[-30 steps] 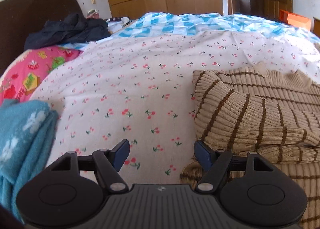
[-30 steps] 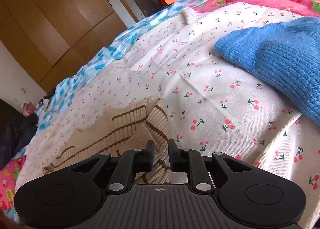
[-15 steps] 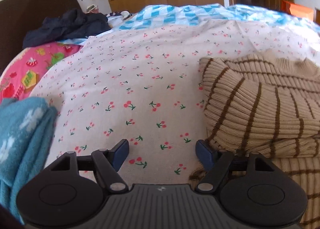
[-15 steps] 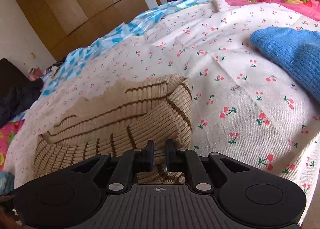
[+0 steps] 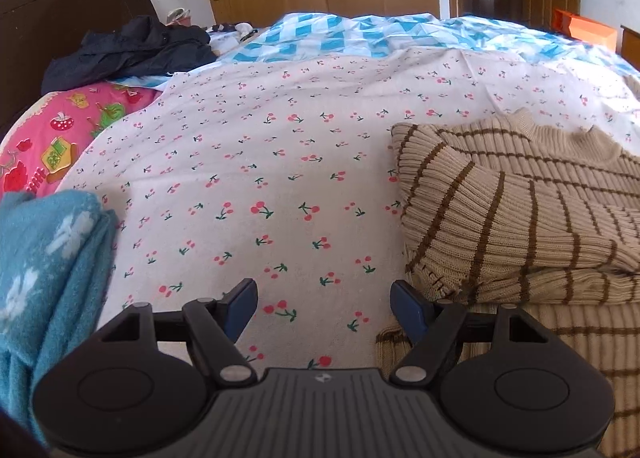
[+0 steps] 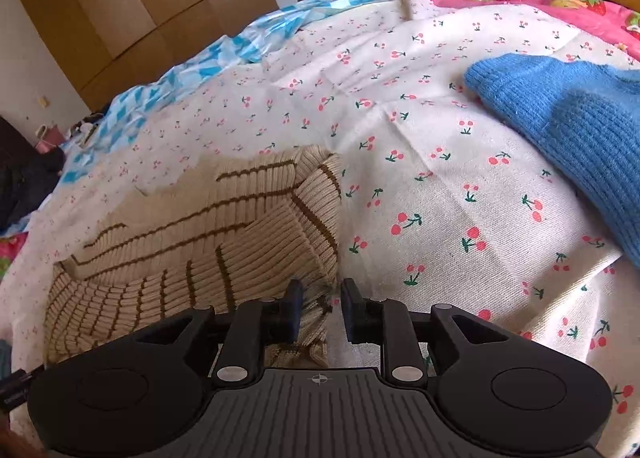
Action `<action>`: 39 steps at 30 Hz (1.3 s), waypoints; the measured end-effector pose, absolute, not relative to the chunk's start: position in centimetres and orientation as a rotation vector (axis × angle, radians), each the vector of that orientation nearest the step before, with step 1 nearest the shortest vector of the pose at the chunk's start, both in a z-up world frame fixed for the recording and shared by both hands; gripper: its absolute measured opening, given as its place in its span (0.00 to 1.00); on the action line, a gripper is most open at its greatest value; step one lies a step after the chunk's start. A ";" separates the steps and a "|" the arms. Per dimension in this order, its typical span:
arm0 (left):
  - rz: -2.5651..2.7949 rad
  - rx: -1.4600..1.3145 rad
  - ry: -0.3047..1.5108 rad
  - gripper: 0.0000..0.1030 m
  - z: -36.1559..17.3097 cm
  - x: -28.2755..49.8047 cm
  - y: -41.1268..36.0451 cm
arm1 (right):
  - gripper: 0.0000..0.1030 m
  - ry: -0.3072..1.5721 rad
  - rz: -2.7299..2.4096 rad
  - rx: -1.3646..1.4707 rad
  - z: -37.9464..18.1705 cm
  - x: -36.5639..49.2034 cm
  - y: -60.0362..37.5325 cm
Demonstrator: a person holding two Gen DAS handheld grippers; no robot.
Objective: Fold small clothes
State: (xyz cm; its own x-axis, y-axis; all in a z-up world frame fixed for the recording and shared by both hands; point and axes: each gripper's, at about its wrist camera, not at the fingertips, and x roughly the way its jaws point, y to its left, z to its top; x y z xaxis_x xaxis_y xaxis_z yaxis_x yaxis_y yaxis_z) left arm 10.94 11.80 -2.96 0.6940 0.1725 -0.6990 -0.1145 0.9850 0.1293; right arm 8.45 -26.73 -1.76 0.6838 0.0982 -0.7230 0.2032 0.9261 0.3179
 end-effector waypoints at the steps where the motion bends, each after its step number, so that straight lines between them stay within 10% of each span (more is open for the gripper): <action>1: 0.151 0.081 0.788 0.76 -2.5 10.3 11.9 | 0.22 0.837 -0.027 0.390 -1.2 7.8 -26.7; 19: -0.367 0.102 1.073 0.76 3.9 -4.8 11.0 | 0.24 1.230 0.729 -0.328 4.4 -6.4 -18.4; 24: -0.467 0.248 1.092 0.75 4.7 -5.8 10.0 | 0.42 1.264 0.940 -0.515 4.1 -7.0 -15.4; 32: -0.706 0.641 1.118 0.75 3.9 -6.1 6.7 | 0.41 1.367 1.021 -0.634 0.9 -5.6 -12.7; 39: -0.860 0.915 1.117 0.66 2.6 -7.3 4.5 | 0.14 1.417 0.965 -0.572 -0.9 -5.4 -13.6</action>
State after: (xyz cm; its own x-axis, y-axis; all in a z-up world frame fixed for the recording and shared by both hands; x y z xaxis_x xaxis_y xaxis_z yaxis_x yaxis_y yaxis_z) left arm -7.31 4.45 2.55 0.2194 -0.1074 -0.9697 0.9102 0.3804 0.1638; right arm -5.36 -13.65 -0.89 -0.1102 0.2130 -0.9708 -0.8253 0.5246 0.2088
